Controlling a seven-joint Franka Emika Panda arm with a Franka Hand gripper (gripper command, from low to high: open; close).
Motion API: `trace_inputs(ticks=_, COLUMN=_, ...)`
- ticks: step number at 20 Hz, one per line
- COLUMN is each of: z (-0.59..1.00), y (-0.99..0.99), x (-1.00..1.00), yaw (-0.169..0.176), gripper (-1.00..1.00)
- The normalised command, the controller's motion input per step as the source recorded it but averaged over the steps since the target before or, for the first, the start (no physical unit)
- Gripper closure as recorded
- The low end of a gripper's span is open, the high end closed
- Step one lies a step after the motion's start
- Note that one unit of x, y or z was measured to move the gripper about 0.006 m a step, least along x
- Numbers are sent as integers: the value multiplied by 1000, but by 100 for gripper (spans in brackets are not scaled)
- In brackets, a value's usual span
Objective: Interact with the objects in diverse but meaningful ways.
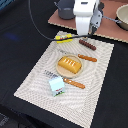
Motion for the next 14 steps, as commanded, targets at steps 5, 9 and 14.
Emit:
trace_inputs(ticks=5, z=245, y=189, x=251, yaw=-208, gripper=-100)
trace_inputs(ticks=9, z=-23, y=145, x=18, yaw=-74, gripper=-100)
trace_inputs(ticks=14, z=-149, y=201, x=-53, yaw=0, gripper=-100)
